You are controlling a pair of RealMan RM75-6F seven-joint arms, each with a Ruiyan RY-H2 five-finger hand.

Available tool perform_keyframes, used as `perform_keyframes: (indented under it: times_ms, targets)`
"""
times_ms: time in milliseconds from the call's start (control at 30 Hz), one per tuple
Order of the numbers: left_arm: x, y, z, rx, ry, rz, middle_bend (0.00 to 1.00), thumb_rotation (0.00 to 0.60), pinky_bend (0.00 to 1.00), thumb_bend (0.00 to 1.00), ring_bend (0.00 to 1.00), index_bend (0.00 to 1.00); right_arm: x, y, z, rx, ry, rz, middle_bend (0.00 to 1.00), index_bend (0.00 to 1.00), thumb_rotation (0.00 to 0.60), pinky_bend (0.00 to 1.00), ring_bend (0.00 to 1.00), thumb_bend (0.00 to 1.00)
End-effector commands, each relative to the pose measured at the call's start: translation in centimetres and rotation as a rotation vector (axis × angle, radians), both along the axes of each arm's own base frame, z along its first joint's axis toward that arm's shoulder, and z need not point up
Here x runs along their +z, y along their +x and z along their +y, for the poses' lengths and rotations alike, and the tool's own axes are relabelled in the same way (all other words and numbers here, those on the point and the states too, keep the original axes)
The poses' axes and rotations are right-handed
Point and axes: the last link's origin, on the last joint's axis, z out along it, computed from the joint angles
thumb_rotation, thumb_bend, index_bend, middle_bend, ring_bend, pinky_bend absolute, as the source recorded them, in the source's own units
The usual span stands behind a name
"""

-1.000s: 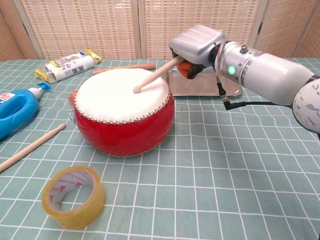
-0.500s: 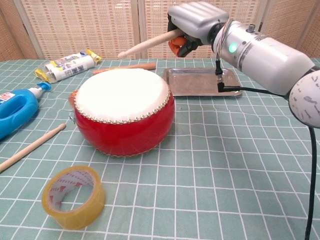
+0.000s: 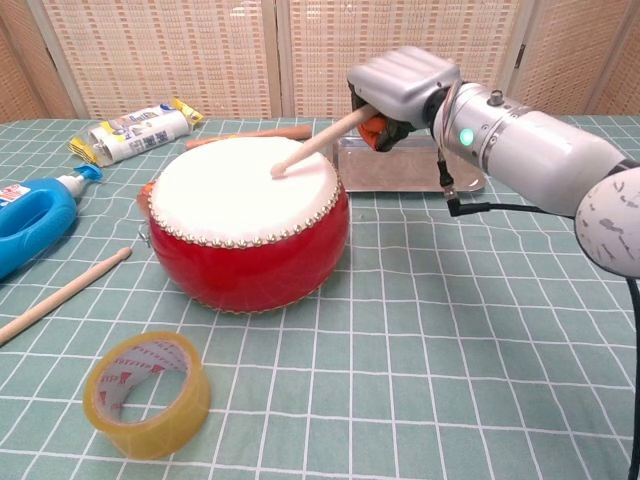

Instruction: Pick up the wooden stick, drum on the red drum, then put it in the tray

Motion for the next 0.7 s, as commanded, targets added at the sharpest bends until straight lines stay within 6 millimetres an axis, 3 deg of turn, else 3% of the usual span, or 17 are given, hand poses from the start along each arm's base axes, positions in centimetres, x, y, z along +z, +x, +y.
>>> perform_keyframes:
  times_ms: [33,467,700]
  targets:
    - [0.0,0.0,0.0,0.000,0.002,-0.001,0.00,0.600,0.00,0.23,0.00,0.01,1.5,1.8,0.2,0.022,-0.008,-0.194,1.00,1.00,0.600,1.00,1.00,0.70]
    - [-0.1,-0.1,0.0,0.003,-0.007,0.001,0.00,0.600,0.00,0.23,0.00,0.00,-1.5,-1.3,0.0,-0.008,0.007,0.079,1.00,1.00,0.600,1.00,1.00,0.70]
    - [-0.1,0.0,0.0,0.000,-0.003,-0.001,0.00,0.600,0.00,0.23,0.00,0.00,1.2,1.9,0.2,-0.008,0.016,-0.287,1.00,1.00,0.600,1.00,1.00,0.71]
